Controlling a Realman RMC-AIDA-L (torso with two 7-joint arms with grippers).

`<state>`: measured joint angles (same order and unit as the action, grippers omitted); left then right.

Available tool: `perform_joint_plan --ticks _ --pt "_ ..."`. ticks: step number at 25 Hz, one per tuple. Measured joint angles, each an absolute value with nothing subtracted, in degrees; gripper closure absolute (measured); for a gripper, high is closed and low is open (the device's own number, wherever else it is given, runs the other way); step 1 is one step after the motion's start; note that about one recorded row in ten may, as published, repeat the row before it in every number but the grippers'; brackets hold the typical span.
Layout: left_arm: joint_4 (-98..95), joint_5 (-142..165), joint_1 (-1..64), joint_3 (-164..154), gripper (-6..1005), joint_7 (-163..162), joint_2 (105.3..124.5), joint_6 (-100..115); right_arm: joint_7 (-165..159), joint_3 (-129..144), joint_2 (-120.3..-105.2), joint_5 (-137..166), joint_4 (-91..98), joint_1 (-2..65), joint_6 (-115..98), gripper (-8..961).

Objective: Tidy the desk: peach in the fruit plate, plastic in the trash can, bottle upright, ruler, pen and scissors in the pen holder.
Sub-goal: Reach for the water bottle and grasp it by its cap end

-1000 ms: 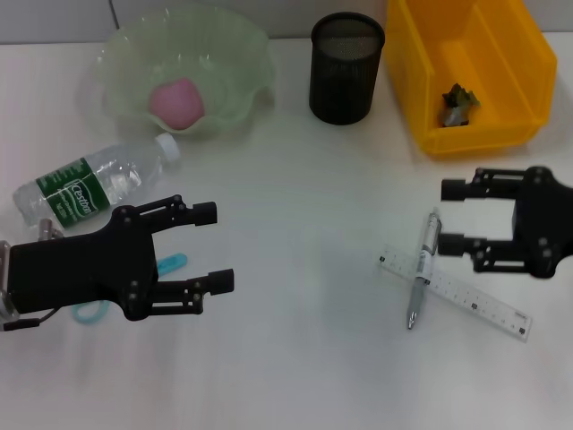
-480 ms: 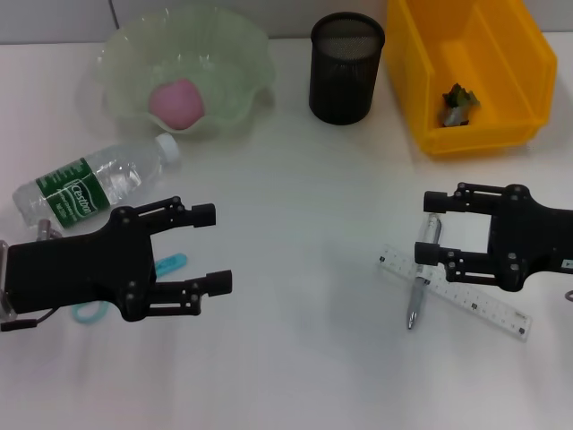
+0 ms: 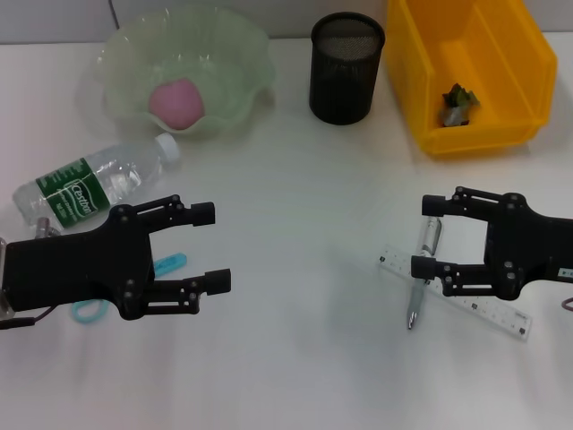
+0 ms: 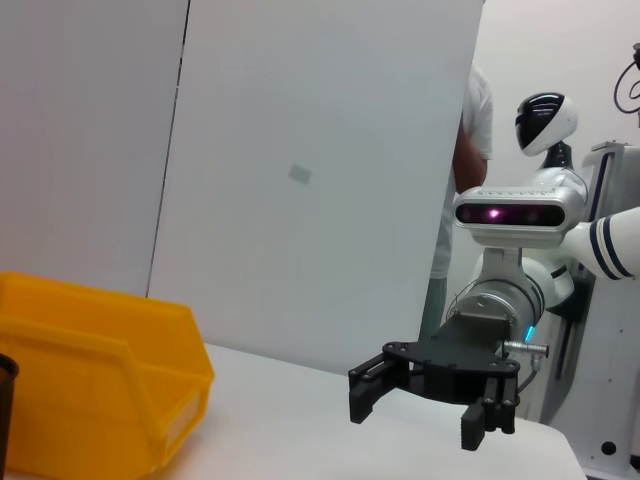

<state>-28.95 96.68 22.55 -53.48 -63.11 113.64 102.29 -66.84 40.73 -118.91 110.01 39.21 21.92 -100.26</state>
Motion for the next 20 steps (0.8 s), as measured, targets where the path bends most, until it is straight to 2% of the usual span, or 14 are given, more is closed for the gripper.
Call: perform_joint_plan --ticks 3,20 --pt "-29.0 96.7 22.6 -53.4 172 -63.2 113.64 102.4 -66.8 40.7 -118.91 109.9 39.2 21.9 -100.3 114" --pt "-29.2 96.7 22.6 -53.1 175 -63.4 113.61 102.4 -66.6 40.9 -118.92 109.9 39.0 21.9 -100.1 118"
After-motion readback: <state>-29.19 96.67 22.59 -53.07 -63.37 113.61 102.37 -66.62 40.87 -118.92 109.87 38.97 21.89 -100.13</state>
